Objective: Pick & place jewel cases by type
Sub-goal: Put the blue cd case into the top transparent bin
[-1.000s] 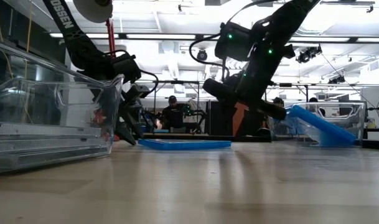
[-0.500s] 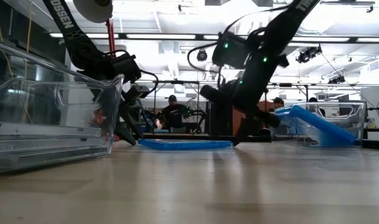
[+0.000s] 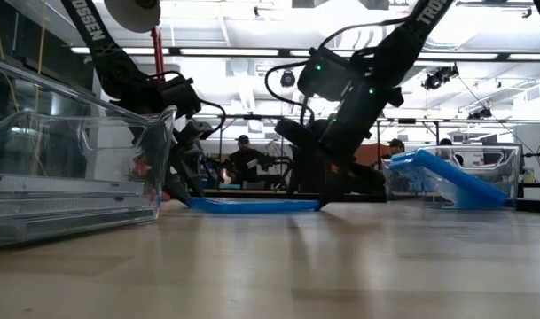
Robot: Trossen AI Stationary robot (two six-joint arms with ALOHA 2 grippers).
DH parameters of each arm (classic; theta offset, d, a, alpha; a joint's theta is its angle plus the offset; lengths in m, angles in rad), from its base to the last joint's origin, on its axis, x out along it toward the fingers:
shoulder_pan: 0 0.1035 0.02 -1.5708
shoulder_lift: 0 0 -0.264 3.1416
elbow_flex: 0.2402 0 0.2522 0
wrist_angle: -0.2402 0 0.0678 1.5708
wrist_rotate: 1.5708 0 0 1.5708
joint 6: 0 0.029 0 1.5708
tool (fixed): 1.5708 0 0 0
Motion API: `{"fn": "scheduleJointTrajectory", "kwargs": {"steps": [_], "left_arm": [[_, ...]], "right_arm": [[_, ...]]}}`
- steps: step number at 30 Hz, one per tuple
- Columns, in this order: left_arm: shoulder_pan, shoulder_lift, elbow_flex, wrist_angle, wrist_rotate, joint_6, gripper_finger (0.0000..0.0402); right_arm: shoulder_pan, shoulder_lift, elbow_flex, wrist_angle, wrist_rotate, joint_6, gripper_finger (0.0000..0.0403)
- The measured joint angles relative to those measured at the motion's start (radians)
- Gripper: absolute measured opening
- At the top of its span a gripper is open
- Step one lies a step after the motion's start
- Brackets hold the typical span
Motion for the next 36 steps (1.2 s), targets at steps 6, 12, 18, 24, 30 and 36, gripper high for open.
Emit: {"fn": "scheduleJointTrajectory", "kwargs": {"steps": [6,12,18,24,30,36], "left_arm": [[0.0,0.0,0.0,0.0,-0.001,0.0,0.0133],[-0.006,0.0,0.0,0.0,-0.003,0.006,0.0133],[-0.006,0.0,0.0,-0.007,0.0,0.043,0.0133],[-0.006,0.007,0.001,-0.004,0.003,0.045,0.0133],[-0.013,0.008,0.001,-0.001,-0.001,0.045,0.0133],[-0.013,0.009,0.001,0.004,-0.01,0.044,0.0133]], "right_arm": [[0.0,0.006,-0.002,0.105,-0.051,0.003,0.0241],[0.004,0.008,-0.002,0.185,-0.101,-0.001,0.0241],[0.002,0.008,-0.002,0.241,-0.092,-0.027,0.0241],[0.002,0.008,-0.002,0.29,-0.119,-0.039,0.024],[0.002,0.006,-0.002,0.347,-0.146,-0.029,0.024],[0.002,0.006,-0.002,0.365,-0.144,-0.006,0.024]]}}
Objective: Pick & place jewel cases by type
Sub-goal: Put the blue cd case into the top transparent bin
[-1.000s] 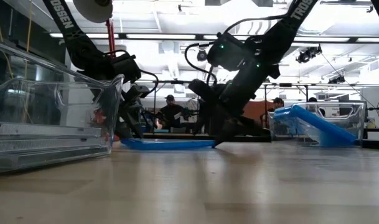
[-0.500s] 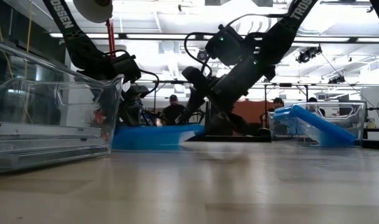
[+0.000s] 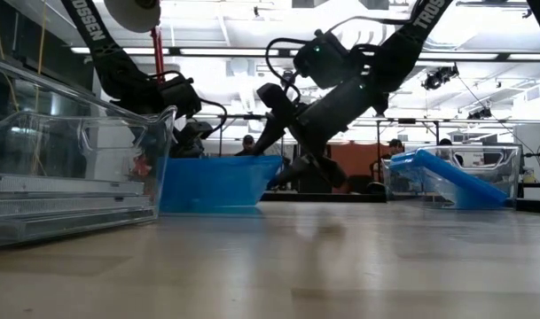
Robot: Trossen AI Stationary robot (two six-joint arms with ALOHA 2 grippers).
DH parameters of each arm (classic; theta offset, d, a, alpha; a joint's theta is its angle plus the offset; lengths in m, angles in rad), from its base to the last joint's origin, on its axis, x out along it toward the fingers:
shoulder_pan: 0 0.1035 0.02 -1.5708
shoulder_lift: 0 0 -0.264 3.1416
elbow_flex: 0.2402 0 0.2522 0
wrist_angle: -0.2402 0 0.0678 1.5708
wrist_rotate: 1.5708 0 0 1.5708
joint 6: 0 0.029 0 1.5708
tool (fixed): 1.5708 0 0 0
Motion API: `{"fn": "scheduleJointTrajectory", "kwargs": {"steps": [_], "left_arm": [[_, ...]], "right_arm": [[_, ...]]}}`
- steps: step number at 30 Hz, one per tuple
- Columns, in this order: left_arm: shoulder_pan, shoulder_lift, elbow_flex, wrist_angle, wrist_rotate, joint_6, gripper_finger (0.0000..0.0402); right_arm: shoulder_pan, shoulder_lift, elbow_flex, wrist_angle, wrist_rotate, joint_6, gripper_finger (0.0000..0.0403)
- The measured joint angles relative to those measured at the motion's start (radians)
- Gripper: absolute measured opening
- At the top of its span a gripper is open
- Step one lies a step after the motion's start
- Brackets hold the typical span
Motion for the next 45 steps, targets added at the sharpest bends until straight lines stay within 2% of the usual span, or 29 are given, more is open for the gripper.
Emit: {"fn": "scheduleJointTrajectory", "kwargs": {"steps": [21,45], "left_arm": [[0.0,0.003,0.0,0.014,-0.009,0.0,0.0133],[0.0,0.003,-0.001,0.047,-0.017,-0.004,0.0133]], "right_arm": [[0.011,-0.002,0.002,0.054,-0.055,0.12,0.0237],[0.011,-0.003,0.002,-0.01,-0.079,0.091,0.0115]]}}
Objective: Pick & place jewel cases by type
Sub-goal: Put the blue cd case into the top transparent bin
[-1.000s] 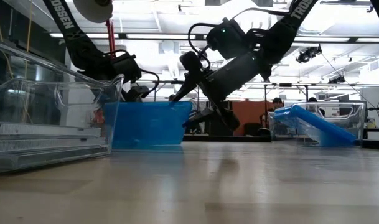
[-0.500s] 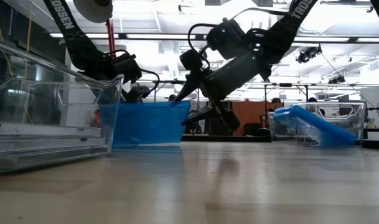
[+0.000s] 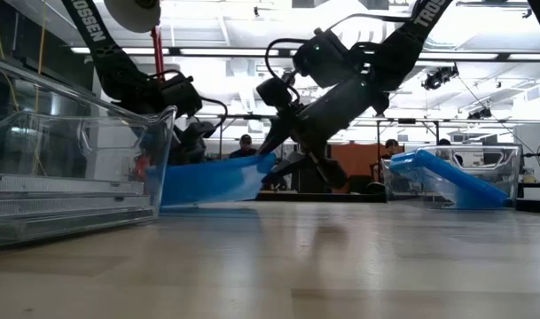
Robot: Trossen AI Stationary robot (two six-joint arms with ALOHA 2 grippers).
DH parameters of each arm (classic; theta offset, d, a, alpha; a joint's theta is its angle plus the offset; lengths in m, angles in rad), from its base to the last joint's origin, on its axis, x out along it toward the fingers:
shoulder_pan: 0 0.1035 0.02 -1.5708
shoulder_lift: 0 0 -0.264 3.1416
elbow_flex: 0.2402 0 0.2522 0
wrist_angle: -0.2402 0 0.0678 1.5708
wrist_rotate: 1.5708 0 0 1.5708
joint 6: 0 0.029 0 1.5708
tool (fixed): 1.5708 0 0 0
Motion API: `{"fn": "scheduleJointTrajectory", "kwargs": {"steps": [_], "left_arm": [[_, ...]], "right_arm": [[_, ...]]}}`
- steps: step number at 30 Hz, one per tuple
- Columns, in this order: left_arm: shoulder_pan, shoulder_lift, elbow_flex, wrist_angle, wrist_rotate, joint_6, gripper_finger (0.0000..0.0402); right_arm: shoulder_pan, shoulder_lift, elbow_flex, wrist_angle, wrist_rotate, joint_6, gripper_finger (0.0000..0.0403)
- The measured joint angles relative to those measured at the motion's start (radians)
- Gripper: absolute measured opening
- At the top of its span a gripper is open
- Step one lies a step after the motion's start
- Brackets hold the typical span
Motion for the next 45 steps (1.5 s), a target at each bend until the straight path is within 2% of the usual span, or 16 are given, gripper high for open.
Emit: {"fn": "scheduleJointTrajectory", "kwargs": {"steps": [7,17,27,45], "left_arm": [[0.002,0.0,0.0,0.056,-0.029,-0.022,0.0133],[0.003,0.0,-0.001,0.198,-0.155,-0.022,0.0133],[0.003,0.0,-0.001,0.257,-0.206,-0.023,0.0133],[0.002,0.0,-0.001,0.26,-0.154,0.018,0.0133]], "right_arm": [[0.0,-0.001,0.0,-0.037,-0.002,-0.012,0.0076],[0.034,-0.004,0.005,-0.076,0.003,-0.034,0.0031],[0.084,-0.005,0.003,-0.098,0.018,-0.033,0.0026],[0.114,-0.005,0.001,-0.165,0.097,-0.065,0.0024]]}}
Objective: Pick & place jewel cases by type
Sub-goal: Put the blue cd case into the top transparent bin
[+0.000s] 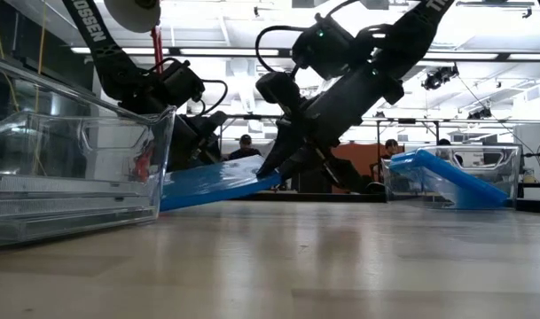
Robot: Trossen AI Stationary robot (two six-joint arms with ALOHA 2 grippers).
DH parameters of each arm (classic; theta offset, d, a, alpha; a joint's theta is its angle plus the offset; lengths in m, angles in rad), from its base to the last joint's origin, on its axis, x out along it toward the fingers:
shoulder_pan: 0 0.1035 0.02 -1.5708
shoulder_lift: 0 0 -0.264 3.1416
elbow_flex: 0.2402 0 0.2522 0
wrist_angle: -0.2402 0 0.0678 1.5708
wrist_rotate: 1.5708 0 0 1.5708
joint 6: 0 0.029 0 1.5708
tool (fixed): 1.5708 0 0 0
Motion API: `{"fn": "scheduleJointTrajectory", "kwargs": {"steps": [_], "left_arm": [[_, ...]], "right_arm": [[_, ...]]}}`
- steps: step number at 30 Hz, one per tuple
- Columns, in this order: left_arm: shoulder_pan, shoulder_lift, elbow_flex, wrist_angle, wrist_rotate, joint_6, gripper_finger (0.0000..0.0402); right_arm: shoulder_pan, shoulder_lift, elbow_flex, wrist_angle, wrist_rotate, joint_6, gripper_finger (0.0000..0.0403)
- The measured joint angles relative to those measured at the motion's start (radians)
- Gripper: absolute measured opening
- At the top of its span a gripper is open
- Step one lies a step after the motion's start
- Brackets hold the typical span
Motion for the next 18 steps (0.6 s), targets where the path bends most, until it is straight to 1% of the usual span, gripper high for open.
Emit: {"fn": "scheduleJointTrajectory", "kwargs": {"steps": [4,9,15,18], "left_arm": [[0.0,0.0,0.0,-0.005,0.002,0.037,0.0133],[0.011,0.0,0.0,-0.041,-0.004,0.039,0.0133],[0.062,0.0,0.001,-0.061,0.05,0.039,0.0133],[0.081,-0.001,0.001,-0.076,0.086,0.039,0.0133]], "right_arm": [[0.009,-0.023,-0.002,-0.007,0.035,-0.027,0.0017],[0.01,-0.089,-0.003,-0.057,0.078,-0.057,0.0011],[0.018,-0.199,-0.004,-0.148,0.095,-0.092,0.0013],[0.03,-0.269,-0.005,-0.193,0.14,-0.1,0.0013]]}}
